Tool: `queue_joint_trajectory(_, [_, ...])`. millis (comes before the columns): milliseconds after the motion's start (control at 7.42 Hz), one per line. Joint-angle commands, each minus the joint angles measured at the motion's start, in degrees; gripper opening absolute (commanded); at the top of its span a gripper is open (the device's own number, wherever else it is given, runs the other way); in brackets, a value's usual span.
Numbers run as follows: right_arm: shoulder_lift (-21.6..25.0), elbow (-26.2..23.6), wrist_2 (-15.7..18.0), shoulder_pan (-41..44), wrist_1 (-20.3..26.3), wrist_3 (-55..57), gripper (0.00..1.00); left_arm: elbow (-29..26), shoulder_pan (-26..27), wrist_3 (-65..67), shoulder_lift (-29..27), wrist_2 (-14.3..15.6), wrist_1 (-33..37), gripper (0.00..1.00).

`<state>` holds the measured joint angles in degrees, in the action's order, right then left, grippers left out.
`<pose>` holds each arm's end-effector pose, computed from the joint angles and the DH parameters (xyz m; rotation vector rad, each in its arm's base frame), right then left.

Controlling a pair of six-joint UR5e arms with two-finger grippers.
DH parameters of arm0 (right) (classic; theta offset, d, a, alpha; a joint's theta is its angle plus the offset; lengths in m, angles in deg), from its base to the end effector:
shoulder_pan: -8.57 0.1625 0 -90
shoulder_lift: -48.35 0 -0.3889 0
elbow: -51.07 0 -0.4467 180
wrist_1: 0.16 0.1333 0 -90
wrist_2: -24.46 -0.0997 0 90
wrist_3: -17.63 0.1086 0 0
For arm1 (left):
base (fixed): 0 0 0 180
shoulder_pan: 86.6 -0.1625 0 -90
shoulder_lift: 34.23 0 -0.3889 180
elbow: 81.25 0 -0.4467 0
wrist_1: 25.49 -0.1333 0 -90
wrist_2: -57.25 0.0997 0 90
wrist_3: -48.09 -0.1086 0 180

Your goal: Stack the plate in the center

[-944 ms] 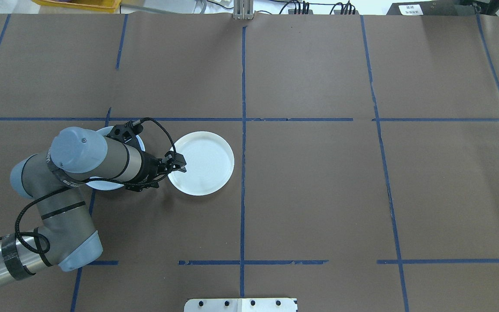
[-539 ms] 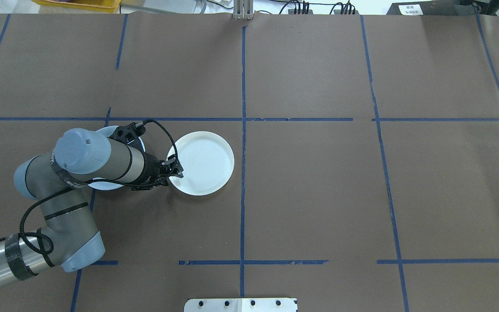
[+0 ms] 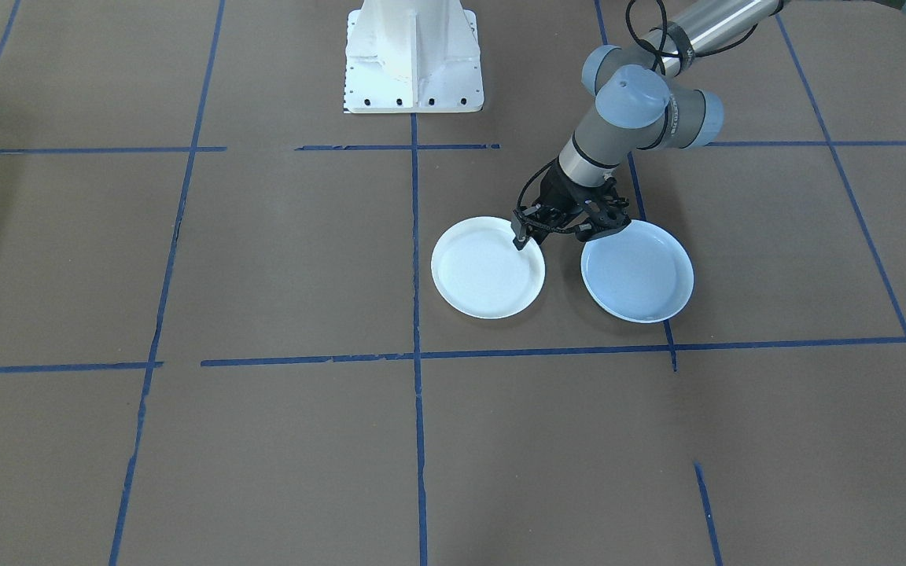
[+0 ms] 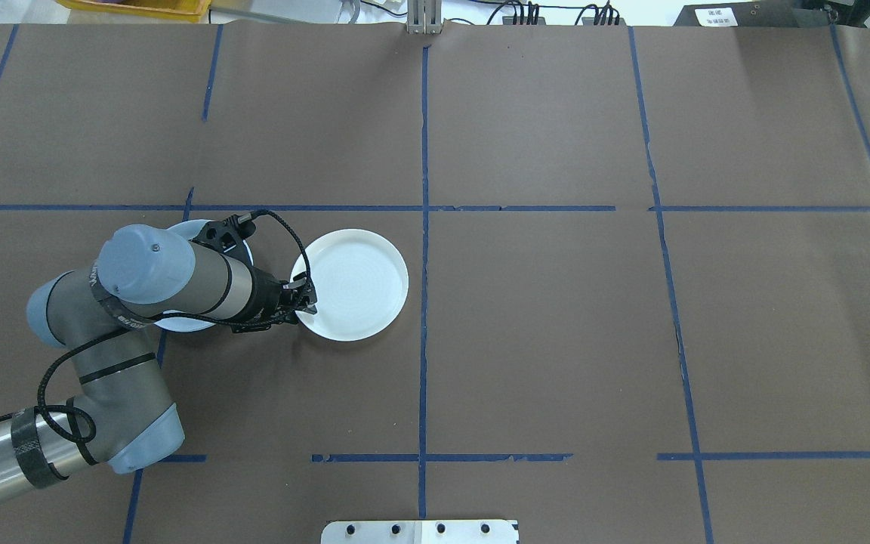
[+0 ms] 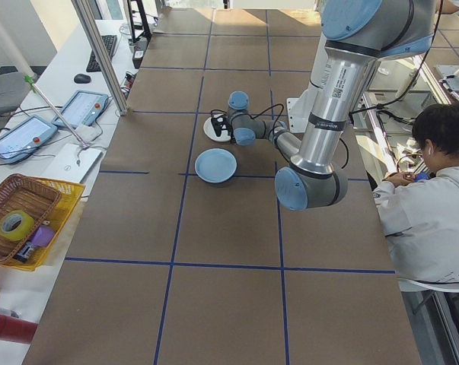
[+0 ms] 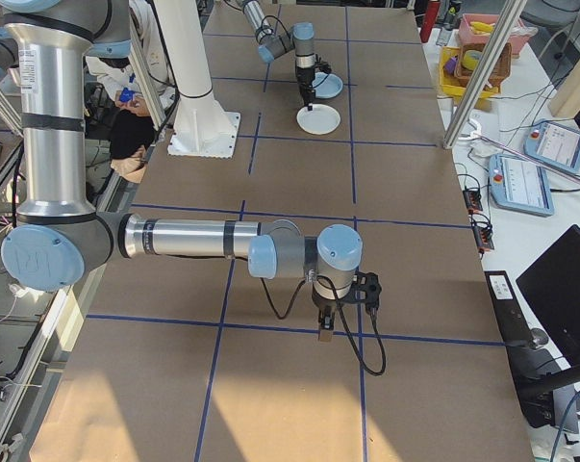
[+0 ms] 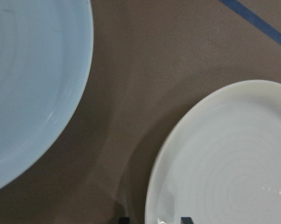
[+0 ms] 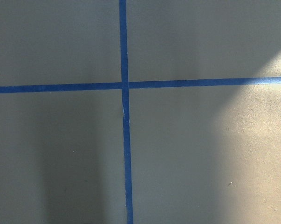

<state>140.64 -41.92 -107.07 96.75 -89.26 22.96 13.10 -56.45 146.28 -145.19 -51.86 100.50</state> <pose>0.0443 -0.5347 0.6241 -0.0186 -0.7251 0.0484 0.5396 -0.4265 0.2965 -0.0943 1.1051 -0.4216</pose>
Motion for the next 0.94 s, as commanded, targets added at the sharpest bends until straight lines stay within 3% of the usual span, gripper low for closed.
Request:
queue_joint_trajectory(0, [0.0, 0.0, 0.0, 0.0, 0.0, 0.0, 1.0, 0.1, 0.1, -2.3, 0.0, -0.1, -0.3, 0.0])
queue_joint_trajectory(270, [0.0, 0.0, 0.0, 0.0, 0.0, 0.0, 1.0, 1.9, 2.4, -7.0, 0.6, -0.8, 0.1, 0.0])
queue_joint_trajectory(404, [0.0, 0.0, 0.0, 0.0, 0.0, 0.0, 1.0, 2.6, 6.9, -12.1, 1.6, -7.4, 0.1, 0.0])
queue_joint_trajectory(674, [0.0, 0.0, 0.0, 0.0, 0.0, 0.0, 1.0, 2.6, 14.6, -23.1, 4.9, -15.4, 0.3, 0.0])
queue_joint_trajectory(809, [0.0, 0.0, 0.0, 0.0, 0.0, 0.0, 1.0, 2.6, 18.5, -28.5, 7.7, -21.1, 0.3, 0.0])
